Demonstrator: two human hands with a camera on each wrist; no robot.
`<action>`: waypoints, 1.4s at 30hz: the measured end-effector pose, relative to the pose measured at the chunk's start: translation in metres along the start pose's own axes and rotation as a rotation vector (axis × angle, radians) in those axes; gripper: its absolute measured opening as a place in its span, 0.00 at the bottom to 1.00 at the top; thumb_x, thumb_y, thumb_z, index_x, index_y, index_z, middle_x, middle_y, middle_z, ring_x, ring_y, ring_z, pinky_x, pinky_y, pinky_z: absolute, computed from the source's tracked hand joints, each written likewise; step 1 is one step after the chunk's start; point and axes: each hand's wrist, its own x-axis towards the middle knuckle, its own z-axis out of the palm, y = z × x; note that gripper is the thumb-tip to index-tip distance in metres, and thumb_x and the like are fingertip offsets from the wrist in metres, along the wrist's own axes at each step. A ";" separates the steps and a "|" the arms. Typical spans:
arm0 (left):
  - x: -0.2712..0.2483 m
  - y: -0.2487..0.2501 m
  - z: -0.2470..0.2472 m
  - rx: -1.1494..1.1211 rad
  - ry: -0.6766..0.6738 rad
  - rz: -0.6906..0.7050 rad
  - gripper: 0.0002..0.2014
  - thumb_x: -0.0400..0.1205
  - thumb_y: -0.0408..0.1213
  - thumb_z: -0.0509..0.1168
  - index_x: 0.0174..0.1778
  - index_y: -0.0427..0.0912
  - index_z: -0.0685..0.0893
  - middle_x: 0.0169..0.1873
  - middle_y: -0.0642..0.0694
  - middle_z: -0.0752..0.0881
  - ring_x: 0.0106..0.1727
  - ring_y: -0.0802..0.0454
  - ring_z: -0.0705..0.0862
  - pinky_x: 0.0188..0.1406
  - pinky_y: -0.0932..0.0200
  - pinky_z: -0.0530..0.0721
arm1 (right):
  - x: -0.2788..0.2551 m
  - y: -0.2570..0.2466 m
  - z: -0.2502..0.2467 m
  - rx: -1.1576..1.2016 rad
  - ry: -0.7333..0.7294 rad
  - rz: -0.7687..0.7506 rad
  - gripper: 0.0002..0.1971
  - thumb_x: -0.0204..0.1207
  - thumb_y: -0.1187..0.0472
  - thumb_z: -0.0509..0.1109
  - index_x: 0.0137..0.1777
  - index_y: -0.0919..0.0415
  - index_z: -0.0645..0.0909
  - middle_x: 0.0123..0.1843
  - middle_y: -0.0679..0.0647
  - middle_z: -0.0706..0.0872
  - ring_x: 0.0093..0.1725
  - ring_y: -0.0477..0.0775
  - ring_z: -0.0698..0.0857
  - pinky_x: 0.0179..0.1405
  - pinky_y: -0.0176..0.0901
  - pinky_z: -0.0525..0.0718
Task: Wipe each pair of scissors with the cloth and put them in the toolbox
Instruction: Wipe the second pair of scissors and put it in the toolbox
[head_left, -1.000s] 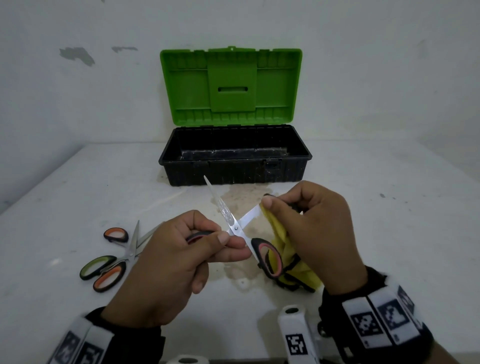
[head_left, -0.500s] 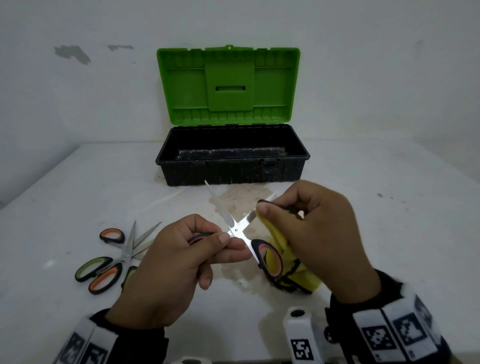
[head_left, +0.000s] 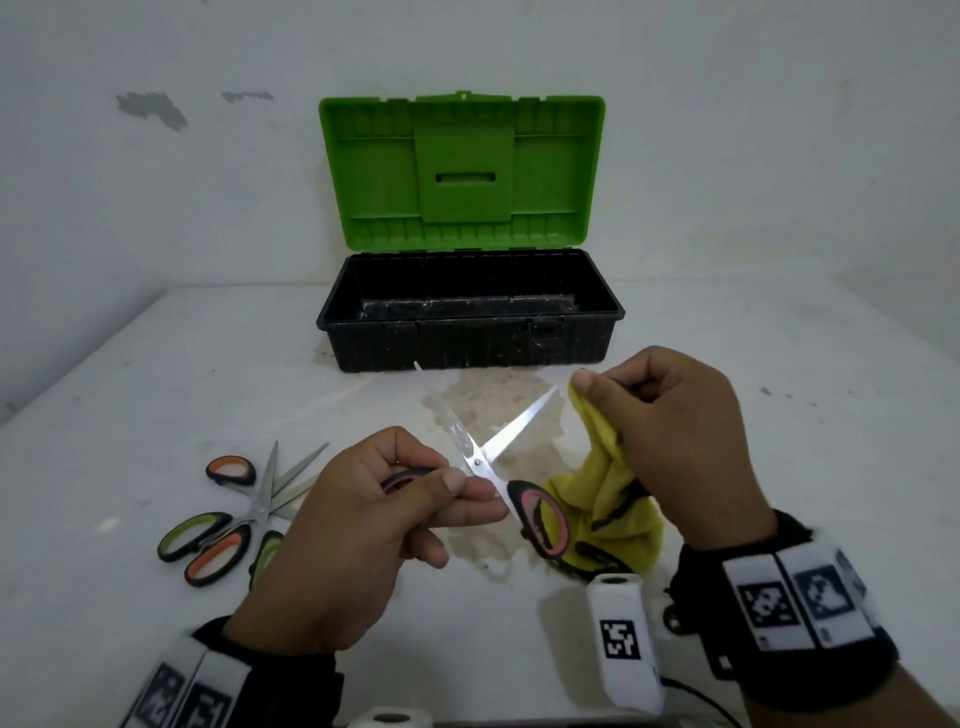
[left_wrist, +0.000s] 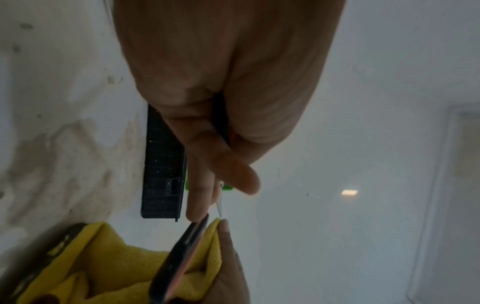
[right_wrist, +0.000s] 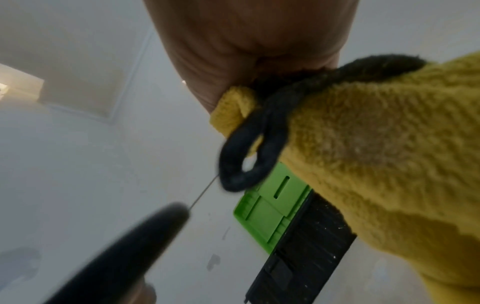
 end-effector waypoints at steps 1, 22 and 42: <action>0.001 0.000 -0.001 -0.007 0.005 -0.005 0.02 0.82 0.22 0.63 0.45 0.31 0.76 0.40 0.30 0.92 0.44 0.37 0.93 0.14 0.66 0.76 | 0.001 0.001 -0.004 0.085 -0.020 0.051 0.13 0.70 0.51 0.81 0.33 0.56 0.84 0.25 0.51 0.86 0.23 0.47 0.81 0.22 0.37 0.78; 0.024 0.009 -0.012 -0.240 -0.111 -0.042 0.15 0.75 0.23 0.62 0.58 0.28 0.81 0.49 0.27 0.90 0.49 0.34 0.92 0.35 0.59 0.91 | -0.029 -0.007 0.003 0.420 -0.587 0.197 0.11 0.70 0.60 0.79 0.41 0.68 0.84 0.37 0.61 0.93 0.34 0.53 0.91 0.33 0.38 0.84; 0.032 -0.015 0.022 -0.299 0.320 0.216 0.10 0.87 0.42 0.59 0.47 0.49 0.86 0.39 0.44 0.90 0.44 0.48 0.90 0.48 0.47 0.85 | -0.053 -0.019 0.034 0.507 -0.393 0.201 0.08 0.72 0.63 0.78 0.41 0.69 0.86 0.33 0.55 0.92 0.31 0.46 0.90 0.32 0.35 0.85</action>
